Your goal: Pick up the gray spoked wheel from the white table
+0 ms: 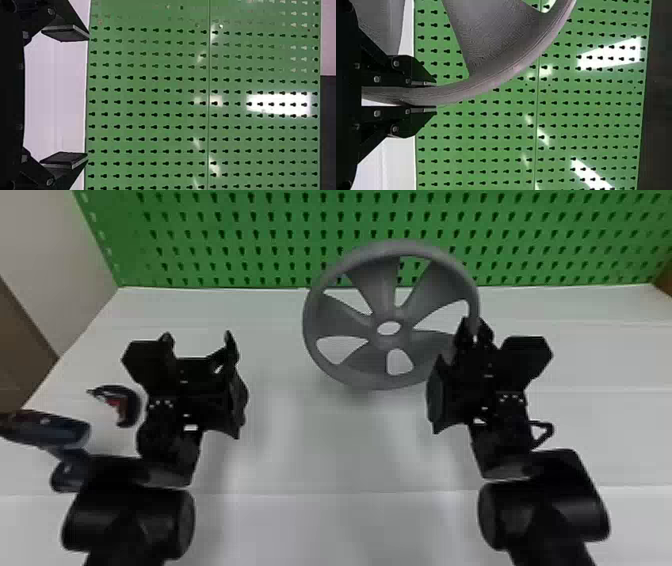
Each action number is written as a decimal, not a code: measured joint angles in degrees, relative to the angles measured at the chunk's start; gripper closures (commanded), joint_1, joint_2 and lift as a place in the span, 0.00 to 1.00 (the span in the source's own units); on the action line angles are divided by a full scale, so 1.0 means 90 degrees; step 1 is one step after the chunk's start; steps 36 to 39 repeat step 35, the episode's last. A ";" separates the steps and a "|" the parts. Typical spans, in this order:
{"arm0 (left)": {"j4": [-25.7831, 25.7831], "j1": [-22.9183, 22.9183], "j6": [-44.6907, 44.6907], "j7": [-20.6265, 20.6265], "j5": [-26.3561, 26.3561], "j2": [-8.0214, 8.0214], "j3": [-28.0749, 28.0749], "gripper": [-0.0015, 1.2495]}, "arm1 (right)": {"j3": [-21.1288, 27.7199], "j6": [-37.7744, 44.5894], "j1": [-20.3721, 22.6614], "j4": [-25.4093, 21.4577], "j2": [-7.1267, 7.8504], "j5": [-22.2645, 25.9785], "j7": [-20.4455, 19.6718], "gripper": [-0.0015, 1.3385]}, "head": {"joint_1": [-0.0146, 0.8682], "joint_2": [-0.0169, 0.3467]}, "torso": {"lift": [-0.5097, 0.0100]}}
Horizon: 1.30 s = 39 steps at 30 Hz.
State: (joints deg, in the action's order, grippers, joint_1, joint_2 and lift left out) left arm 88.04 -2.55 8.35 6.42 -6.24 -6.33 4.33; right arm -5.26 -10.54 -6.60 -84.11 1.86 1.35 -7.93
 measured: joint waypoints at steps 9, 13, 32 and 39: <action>0.0003 0.0009 0.0000 0.0001 -0.0009 0.0000 -0.0003 0.17 | -0.0054 0.0033 -0.0017 0.0000 0.0025 0.0013 0.0000 0.79 | 0.89 0.17 | 0.79; 0.0003 0.0013 0.0000 0.0000 -0.0008 0.0000 -0.0008 0.17 | -0.0069 0.0052 -0.0019 0.0000 0.0028 0.0024 0.0000 0.79 | 0.89 0.17 | 0.79; 0.0003 0.0020 0.0000 0.0000 0.0014 0.0000 -0.0018 0.17 | -0.0109 0.0126 -0.0023 0.0000 0.0048 0.0075 0.0001 0.79 | 0.89 0.17 | 0.79; 0.0003 0.0020 0.0000 0.0000 0.0010 0.0000 -0.0014 0.17 | -0.0113 0.0126 -0.0026 0.0000 0.0054 0.0082 0.0002 0.79 | 0.89 0.17 | 0.79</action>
